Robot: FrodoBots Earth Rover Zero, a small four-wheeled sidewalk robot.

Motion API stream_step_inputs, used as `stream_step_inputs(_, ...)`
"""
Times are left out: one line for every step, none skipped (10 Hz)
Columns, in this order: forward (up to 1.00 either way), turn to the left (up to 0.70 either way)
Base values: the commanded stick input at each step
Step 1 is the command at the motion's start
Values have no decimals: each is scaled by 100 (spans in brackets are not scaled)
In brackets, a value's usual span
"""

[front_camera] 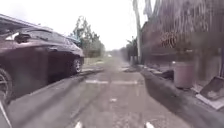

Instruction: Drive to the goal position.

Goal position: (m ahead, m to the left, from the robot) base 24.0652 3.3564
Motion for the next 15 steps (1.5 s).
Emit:
stream_step_inputs(100,0)
stream_step_inputs(100,0)
stream_step_inputs(100,0)
stream_step_inputs(100,0)
stream_step_inputs(100,0)
stream_step_inputs(100,0)
stream_step_inputs(100,0)
stream_step_inputs(100,0)
stream_step_inputs(100,0)
stream_step_inputs(100,0)
stream_step_inputs(100,0)
stream_step_inputs(100,0)
stream_step_inputs(100,0)
stream_step_inputs(100,0)
stream_step_inputs(100,0)
